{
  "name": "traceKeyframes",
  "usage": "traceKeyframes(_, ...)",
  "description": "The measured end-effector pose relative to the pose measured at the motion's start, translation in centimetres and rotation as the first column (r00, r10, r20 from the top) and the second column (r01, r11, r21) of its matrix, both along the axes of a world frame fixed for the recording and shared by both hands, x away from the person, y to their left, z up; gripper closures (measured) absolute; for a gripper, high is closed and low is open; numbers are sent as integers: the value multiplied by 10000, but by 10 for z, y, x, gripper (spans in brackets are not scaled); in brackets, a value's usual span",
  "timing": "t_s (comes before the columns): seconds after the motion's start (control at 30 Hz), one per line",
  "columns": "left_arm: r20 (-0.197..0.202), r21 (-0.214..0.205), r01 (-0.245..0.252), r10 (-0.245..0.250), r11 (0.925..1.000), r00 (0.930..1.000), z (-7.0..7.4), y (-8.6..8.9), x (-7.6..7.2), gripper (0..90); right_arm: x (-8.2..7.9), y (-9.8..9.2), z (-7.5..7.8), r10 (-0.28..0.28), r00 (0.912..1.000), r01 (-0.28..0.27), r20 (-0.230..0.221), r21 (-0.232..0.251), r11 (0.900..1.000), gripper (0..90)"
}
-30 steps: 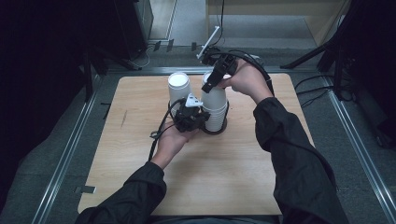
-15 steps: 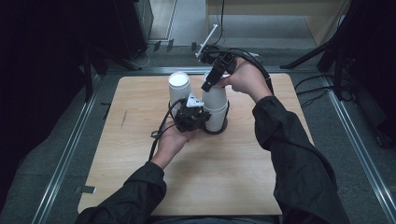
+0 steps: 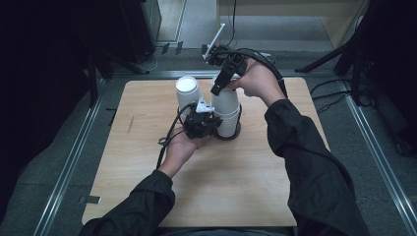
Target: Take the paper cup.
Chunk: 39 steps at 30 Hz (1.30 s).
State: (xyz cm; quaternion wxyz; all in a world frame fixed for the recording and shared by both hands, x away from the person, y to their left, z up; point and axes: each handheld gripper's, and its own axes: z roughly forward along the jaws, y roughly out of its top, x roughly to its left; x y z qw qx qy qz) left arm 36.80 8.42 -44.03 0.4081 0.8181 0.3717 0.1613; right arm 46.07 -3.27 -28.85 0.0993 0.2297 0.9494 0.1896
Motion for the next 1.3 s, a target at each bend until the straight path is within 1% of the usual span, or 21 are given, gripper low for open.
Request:
traceKeyframes(0.03, 9, 70, -35, 35, 10000, 10000, -1, -1, 0, 824, 0, -1, 3, 49, 10000, -49, 30, 78, 10000, 283)
traceKeyframes(0.07, 25, 109, -52, 52, 9999, 10000, -1, -1, 1, 823, -1, -4, 9, -106, 9997, 99, 215, 334, 9994, 284)
traceKeyframes(0.1, -27, 57, -45, 45, 10000, 10000, -1, -1, 1, 823, -1, -7, 17, -195, 9994, 175, 286, 663, 9976, 284)
traceKeyframes(0.13, -20, 19, -46, 46, 10000, 10000, -1, -1, 1, 824, -2, -10, 23, -134, 9999, 124, 104, 861, 9962, 284)
traceKeyframes(0.2, 15, -32, -38, 38, 10000, 10000, 0, -1, 0, 817, -5, -11, 33, -49, 9998, 34, 196, 766, 9971, 283)
traceKeyframes(0.3, -23, -52, 26, -27, 10000, 10000, 0, 0, 0, 811, -10, -14, 46, -34, 9996, 10, 291, 810, 9967, 281)
traceKeyframes(0.4, -92, -143, 82, -84, 9999, 9999, 0, 0, 0, 788, -14, -18, 57, -82, 9995, 52, 301, 1008, 9949, 279)
traceKeyframes(0.5, -181, -338, 174, -180, 9993, 9997, 2, 3, 0, 780, -19, -23, 69, -152, 9991, 107, 402, 1087, 9940, 279)
traceKeyframes(0.53, -181, -425, 165, -173, 9990, 9997, 3, 4, 0, 776, -20, -25, 73, -83, 9992, 36, 395, 1157, 9933, 278)
traceKeyframes(0.63, -222, -525, 311, -323, 9981, 9992, 4, 8, -1, 746, -26, -31, 85, -10, 10000, -4, 95, 1432, 9897, 278)
traceKeyframes(0.7, -304, -571, 380, -398, 9976, 9987, 5, 10, -2, 725, -32, -35, 88, 71, 9999, -82, 80, 1461, 9892, 277)
traceKeyframes(0.83, -402, -716, 525, -554, 9961, 9977, 8, 13, -5, 682, -41, -48, 89, 162, 9999, -161, 7, 1567, 9875, 276)
traceKeyframes(0.87, -427, -781, 624, -658, 9950, 9969, 9, 15, -6, 674, -43, -52, 88, 139, 9999, -139, 10, 1613, 9868, 276)
traceKeyframes(0.9, -493, -864, 766, -811, 9933, 9955, 9, 15, -6, 650, -46, -58, 86, 265, 9996, -246, -92, 1636, 9862, 276)
traceKeyframes(0.93, -731, -1101, 927, -1011, 9896, 9922, 10, 17, -7, 620, -49, -61, 85, 343, 9994, -324, -82, 1688, 9851, 275)
traceKeyframes(0.97, -886, -1196, 1005, -1115, 9877, 9898, 10, 18, -7, 599, -51, -66, 82, 340, 9992, -299, -209, 1735, 9844, 276)
traceKeyframes(1.0, -939, -1227, 1053, -1172, 9868, 9887, 11, 19, -8, 582, -53, -69, 79, 363, 9990, -315, -242, 1738, 9843, 275)
traceKeyframes(1.07, -904, -1215, 1139, -1252, 9860, 9880, 13, 21, -12, 553, -58, -75, 73, 449, 9987, -399, -255, 1711, 9844, 275)
traceKeyframes(1.1, -868, -1197, 1198, -1306, 9856, 9876, 14, 22, -13, 538, -61, -78, 71, 418, 9987, -360, -288, 1794, 9831, 274)
traceKeyframes(1.17, -887, -1275, 1380, -1499, 9822, 9847, 15, 25, -16, 493, -65, -82, 67, 509, 9983, -449, -287, 1808, 9825, 274)
traceKeyframes(1.3, -741, -1371, 1631, -1743, 9770, 9819, 16, 33, -23, 445, -75, -92, 56, 586, 9981, -535, -208, 1915, 9800, 273)
